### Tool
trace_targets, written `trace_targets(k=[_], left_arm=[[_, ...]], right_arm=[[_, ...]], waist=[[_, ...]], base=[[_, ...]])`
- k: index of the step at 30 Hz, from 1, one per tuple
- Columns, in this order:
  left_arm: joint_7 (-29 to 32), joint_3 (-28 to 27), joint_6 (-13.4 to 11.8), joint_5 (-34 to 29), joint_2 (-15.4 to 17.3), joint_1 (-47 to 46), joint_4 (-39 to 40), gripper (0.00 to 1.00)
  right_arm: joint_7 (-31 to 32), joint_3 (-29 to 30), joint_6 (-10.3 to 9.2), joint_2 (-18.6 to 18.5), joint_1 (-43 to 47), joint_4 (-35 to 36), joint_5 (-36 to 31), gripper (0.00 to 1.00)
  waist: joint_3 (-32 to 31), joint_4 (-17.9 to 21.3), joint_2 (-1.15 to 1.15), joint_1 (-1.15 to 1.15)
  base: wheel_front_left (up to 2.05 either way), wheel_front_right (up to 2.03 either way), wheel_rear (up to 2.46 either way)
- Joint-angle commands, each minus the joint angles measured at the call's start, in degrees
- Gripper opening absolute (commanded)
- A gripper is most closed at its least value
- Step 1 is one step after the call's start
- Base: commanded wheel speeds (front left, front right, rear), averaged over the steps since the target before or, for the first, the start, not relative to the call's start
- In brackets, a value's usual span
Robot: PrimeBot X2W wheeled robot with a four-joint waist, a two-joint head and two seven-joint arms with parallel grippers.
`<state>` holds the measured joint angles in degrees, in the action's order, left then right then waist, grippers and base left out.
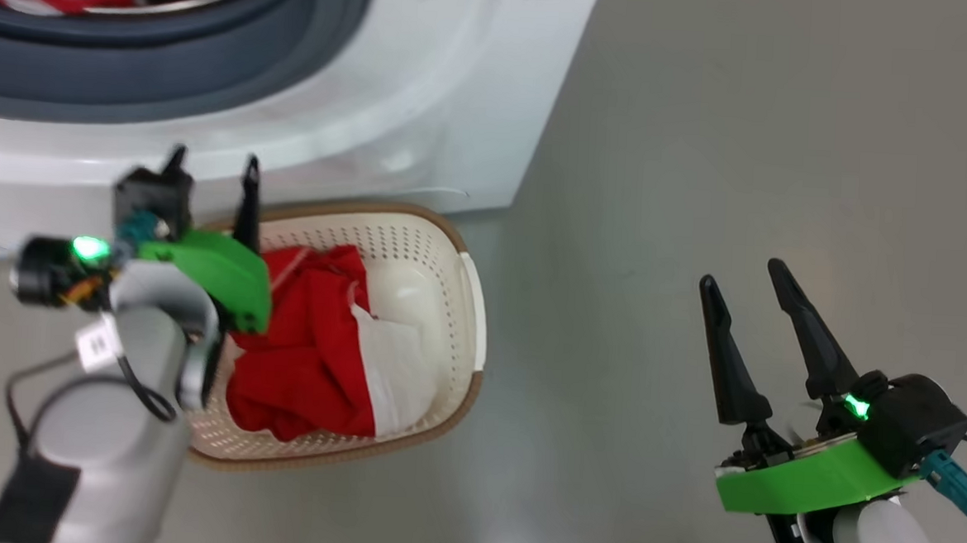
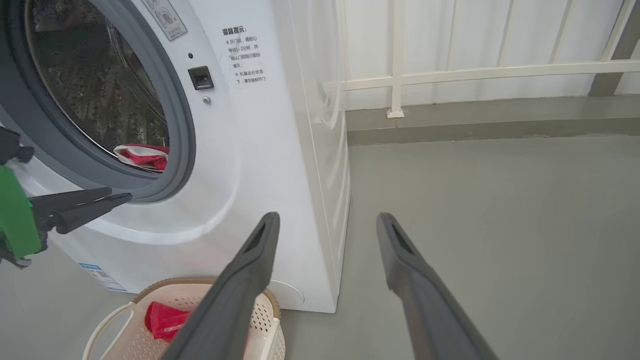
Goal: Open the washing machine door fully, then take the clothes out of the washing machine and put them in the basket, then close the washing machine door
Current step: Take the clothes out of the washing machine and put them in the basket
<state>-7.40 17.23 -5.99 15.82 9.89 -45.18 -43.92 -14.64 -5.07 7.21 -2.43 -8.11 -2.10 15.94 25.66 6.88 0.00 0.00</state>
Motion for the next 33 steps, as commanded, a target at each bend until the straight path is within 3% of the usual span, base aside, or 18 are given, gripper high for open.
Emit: trace_targets(k=[1, 19, 33], left_arm=[[-0.2, -1.6, 0.0, -0.4, 2.3, -1.8, 0.7, 1.00], [7.1, -2.4, 1.6, -3.3, 17.0, -19.7, -2.9, 1.00], [16.5, -2.3, 0.6, -4.7, 24.6, -24.7, -1.5, 1.00]], right_arm=[[-0.4, -1.6, 0.28, -0.4, -0.8, 1.3, 0.6, 1.00], [-0.4, -3.5, 0.28, -0.4, -4.4, 0.6, 6.3, 1.00], [-0.4, -5.4, 0.28, -0.4, -6.1, 0.5, 8.4, 1.00]], waist=[[3.2, 3.0, 0.00, 0.00], [8.0, 8.8, 0.00, 0.00], [11.4, 11.6, 0.00, 0.00]], base=[[0.00, 0.00, 0.00], [0.00, 0.00, 0.00], [0.00, 0.00, 0.00]])
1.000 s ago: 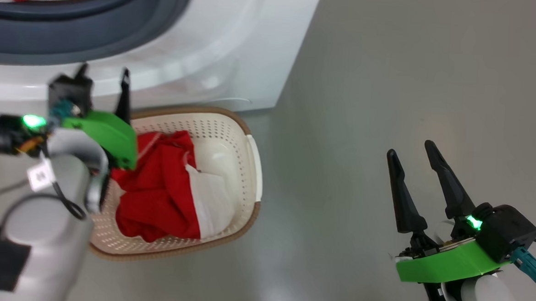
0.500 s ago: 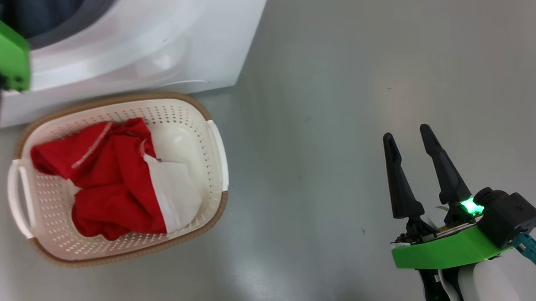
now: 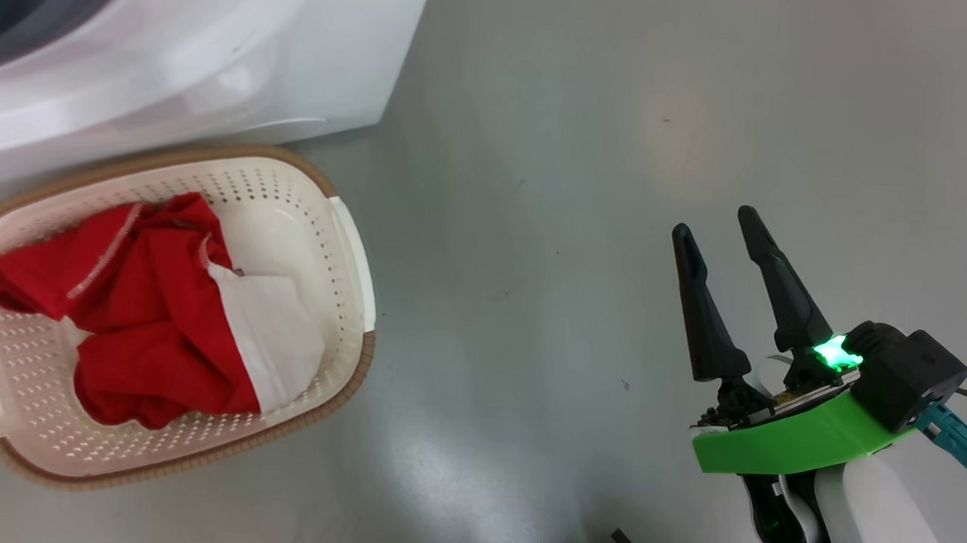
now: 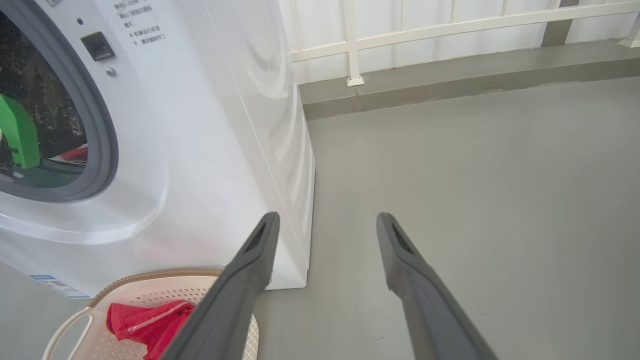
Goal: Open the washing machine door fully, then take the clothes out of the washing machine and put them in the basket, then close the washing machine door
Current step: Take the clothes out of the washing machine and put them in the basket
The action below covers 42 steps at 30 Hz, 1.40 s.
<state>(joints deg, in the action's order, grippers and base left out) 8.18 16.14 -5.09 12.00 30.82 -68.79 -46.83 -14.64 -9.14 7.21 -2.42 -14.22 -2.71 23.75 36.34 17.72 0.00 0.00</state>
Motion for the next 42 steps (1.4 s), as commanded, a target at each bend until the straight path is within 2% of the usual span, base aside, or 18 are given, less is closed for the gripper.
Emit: trace_targets(k=[1, 10, 11, 12, 13, 14, 24, 33, 38, 42], left_arm=[[1.8, -1.2, -0.3, -0.9, 4.3, -1.2, 1.6, 1.00], [9.6, -0.4, -0.8, -1.8, 8.2, -2.0, 2.3, 1.00], [10.5, -0.2, -1.0, -1.9, 8.3, -2.0, 2.7, 0.86], [11.5, 0.1, -1.5, -2.1, 8.1, -1.8, 3.5, 0.49], [12.4, 0.4, -1.8, -2.3, 8.0, -1.6, 4.4, 0.29], [12.9, 0.5, -2.0, -2.4, 8.0, -1.6, 5.3, 0.00], [13.5, 1.0, -3.1, -2.5, 9.3, -0.5, 11.2, 0.00], [7.6, -1.7, -4.8, 2.1, 6.7, 3.6, 14.6, 0.00], [3.8, -3.4, -7.8, 4.8, 3.5, 9.6, 19.9, 0.00], [1.1, -4.4, -9.0, 6.6, 1.9, 15.1, 24.9, 0.00]], right_arm=[[-0.4, -1.4, 0.28, -0.5, -0.1, 1.0, 0.7, 1.00], [-0.4, -1.0, 0.28, -0.5, -0.8, 1.0, 1.3, 1.00], [-0.4, -0.9, 0.28, -0.5, -0.8, 1.0, 1.3, 1.00], [-0.4, -0.9, 0.28, -0.5, -0.8, 1.0, 1.3, 1.00], [-0.4, -0.8, 0.28, -0.5, -0.9, 1.0, 1.2, 1.00], [-0.4, -0.8, 0.28, -0.5, -1.0, 1.0, 1.2, 1.00], [-0.4, -0.8, 0.28, -0.5, -1.9, 1.0, 0.9, 1.00], [-0.4, -0.3, 0.28, -0.5, -1.1, 1.0, -1.5, 1.00], [-0.4, 0.0, 0.28, -0.5, -0.1, 1.0, -3.4, 1.00], [-0.4, 0.7, 0.28, -0.5, 1.0, 1.0, -4.9, 1.00]], waist=[[1.0, 1.0, 0.00, 0.00], [2.4, 1.6, 0.00, 0.00], [2.5, 1.6, 0.00, 0.00], [2.6, 1.5, 0.00, 0.00], [2.7, 1.4, 0.00, 0.00], [2.8, 1.3, 0.00, 0.00], [3.2, 1.0, 0.00, 0.00], [1.0, -1.3, 0.00, 0.00], [-1.2, -3.2, 0.00, 0.00], [-2.9, -4.8, 0.00, 0.00]], base=[[0.00, 0.00, 0.00], [0.00, 0.00, 0.00], [0.00, 0.00, 0.00], [0.00, 0.00, 0.00], [0.00, 0.00, 0.00], [0.00, 0.00, 0.00], [0.00, 0.00, 0.00], [0.00, 0.00, 0.00], [0.00, 0.00, 0.00], [0.00, 0.00, 0.00]])
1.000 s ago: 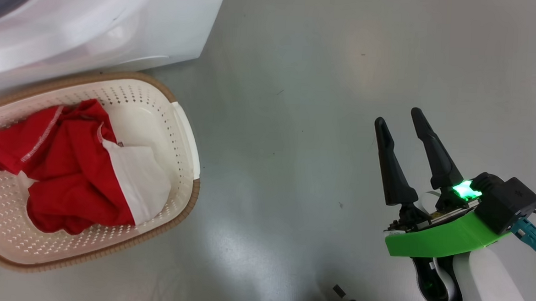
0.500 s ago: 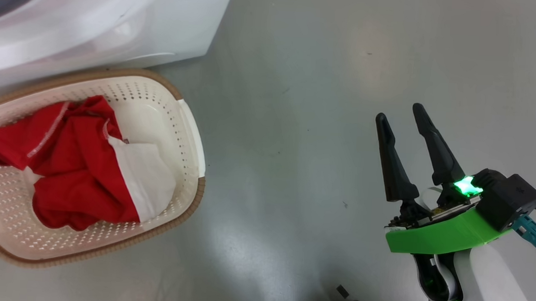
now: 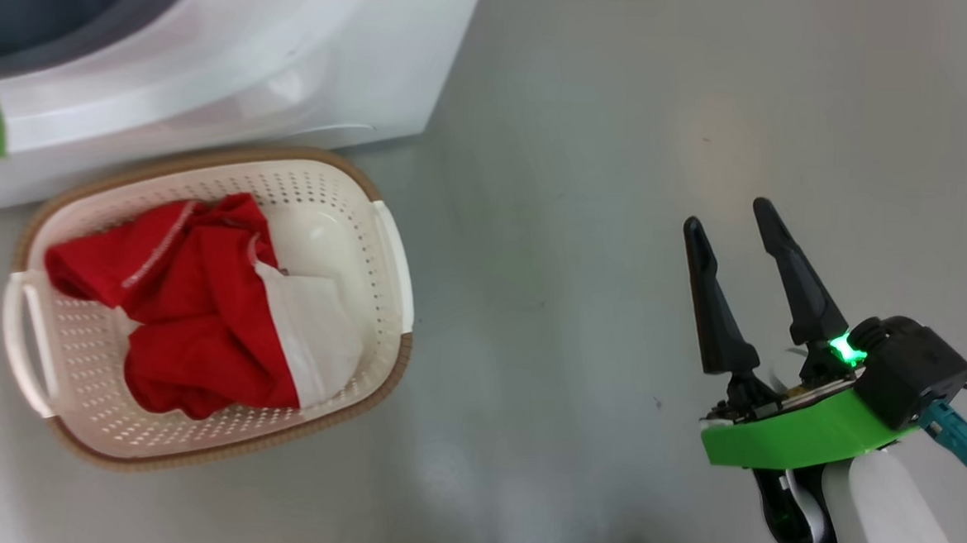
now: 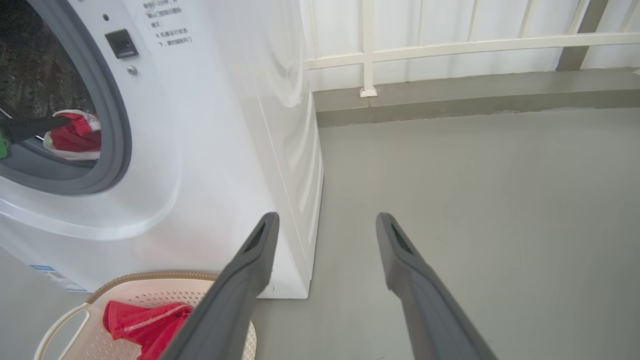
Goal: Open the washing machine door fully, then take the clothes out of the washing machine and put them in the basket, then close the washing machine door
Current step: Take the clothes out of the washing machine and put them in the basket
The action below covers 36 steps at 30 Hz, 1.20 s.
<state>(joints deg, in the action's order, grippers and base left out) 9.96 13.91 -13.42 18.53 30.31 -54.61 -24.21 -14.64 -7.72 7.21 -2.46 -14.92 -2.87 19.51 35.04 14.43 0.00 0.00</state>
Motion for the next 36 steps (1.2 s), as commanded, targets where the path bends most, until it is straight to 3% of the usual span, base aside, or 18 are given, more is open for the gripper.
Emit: trace_targets(k=[1, 20, 36], left_arm=[[-1.3, -2.3, -1.1, 0.4, 2.0, 2.4, 3.7, 0.00], [-12.0, -2.6, -8.6, 3.1, -6.2, 26.5, 27.5, 0.00], [-20.3, -1.2, -10.3, 0.6, -7.9, 33.1, 40.9, 0.00]], right_arm=[[-0.4, -0.8, 0.28, -0.4, 1.9, 1.1, -1.2, 1.00], [-0.4, 2.3, 0.28, -0.4, 6.4, 0.0, -8.0, 1.00], [-0.4, 2.4, 0.28, -0.4, 11.5, -2.0, -8.6, 1.00]], waist=[[-2.0, -2.0, 0.00, 0.00], [-10.9, -8.8, 0.00, 0.00], [-20.1, -10.8, 0.00, 0.00]], base=[[0.00, 0.00, 0.00], [0.00, 0.00, 0.00], [0.00, 0.00, 0.00]])
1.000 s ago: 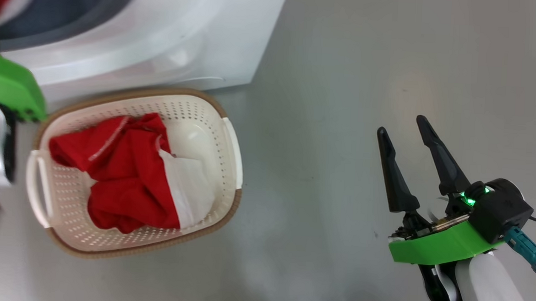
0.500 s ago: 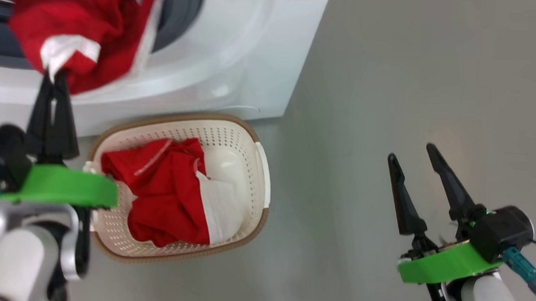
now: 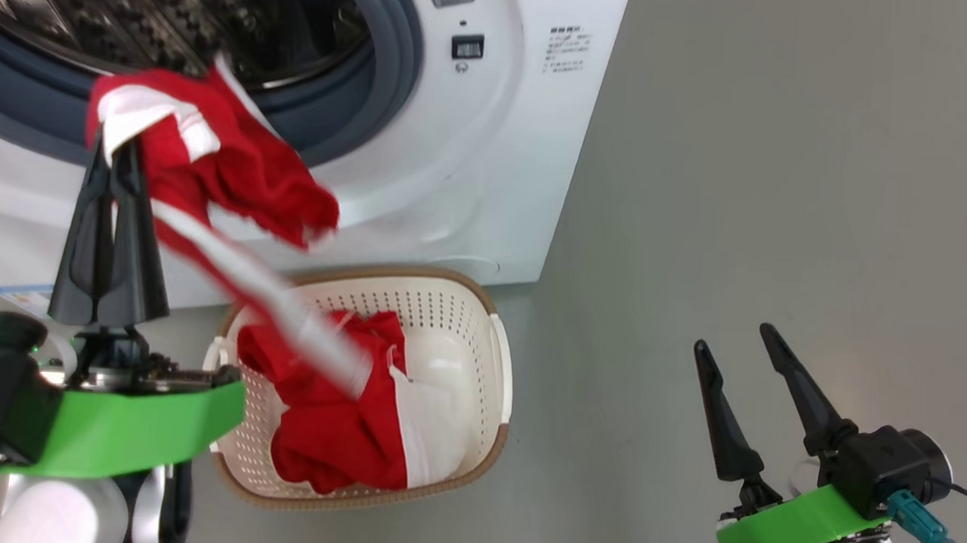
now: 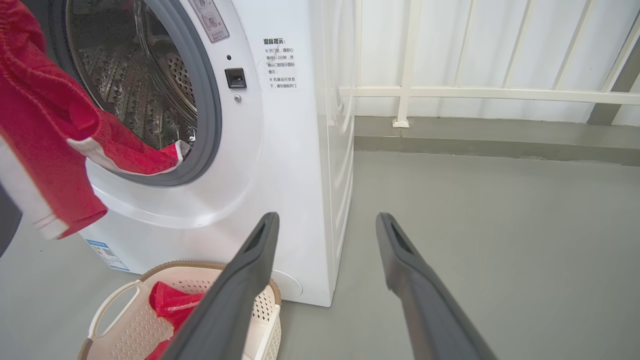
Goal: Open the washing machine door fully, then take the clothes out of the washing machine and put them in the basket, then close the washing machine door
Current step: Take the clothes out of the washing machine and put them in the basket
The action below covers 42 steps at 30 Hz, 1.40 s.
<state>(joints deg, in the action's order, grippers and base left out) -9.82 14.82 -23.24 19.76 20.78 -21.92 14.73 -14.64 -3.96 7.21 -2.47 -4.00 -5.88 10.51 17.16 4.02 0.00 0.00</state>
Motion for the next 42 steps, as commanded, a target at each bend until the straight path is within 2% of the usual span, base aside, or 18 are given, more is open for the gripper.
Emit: trace_targets(k=[1, 15, 21, 28, 34, 41, 42], left_arm=[[-0.9, -2.1, -0.4, -0.8, 1.8, 0.5, 2.4, 0.00], [-2.4, -1.8, -1.6, -2.0, 2.1, 4.7, 6.9, 0.00], [-3.3, -0.1, -2.1, -1.4, 0.3, 9.3, 7.6, 0.00], [-4.5, 1.7, -1.4, 0.4, -2.9, 13.5, 3.1, 0.00], [-5.1, 1.1, 1.3, 2.2, -6.7, 14.5, -3.7, 0.00], [-5.2, -3.1, 7.1, -0.7, -11.6, 11.7, -10.8, 0.00], [-5.2, -4.7, 9.0, -1.5, -13.0, 10.9, -13.0, 0.00]], right_arm=[[-0.4, -1.5, 0.28, -0.4, 0.8, 0.9, 0.5, 1.00], [-0.4, -2.3, 0.28, -0.4, 2.9, 0.1, 1.1, 1.00], [-0.4, -2.1, 0.28, -0.4, 3.4, 0.3, 1.2, 1.00], [-0.4, -2.4, 0.28, -0.4, 3.5, 0.4, 1.5, 1.00], [-0.4, -2.6, 0.28, -0.4, 2.8, 0.9, 2.0, 1.00], [-0.4, -2.6, 0.28, -0.4, 1.2, 1.9, 2.5, 1.00], [-0.4, -2.5, 0.28, -0.4, 0.5, 2.1, 2.8, 1.00]], waist=[[-2.8, -0.3, 0.00, 0.00], [-7.6, 0.8, 0.00, 0.00], [-8.6, 0.9, 0.00, 0.00], [-8.5, 1.5, 0.00, 0.00], [-6.3, 2.7, 0.00, 0.00], [-1.4, 4.8, 0.00, 0.00], [0.4, 5.3, 0.00, 0.00]], base=[[0.00, 0.00, 0.00], [0.00, 0.00, 0.00], [0.00, 0.00, 0.00], [0.00, 0.00, 0.00], [0.00, 0.00, 0.00], [0.00, 0.00, 0.00], [0.00, 0.00, 0.00]])
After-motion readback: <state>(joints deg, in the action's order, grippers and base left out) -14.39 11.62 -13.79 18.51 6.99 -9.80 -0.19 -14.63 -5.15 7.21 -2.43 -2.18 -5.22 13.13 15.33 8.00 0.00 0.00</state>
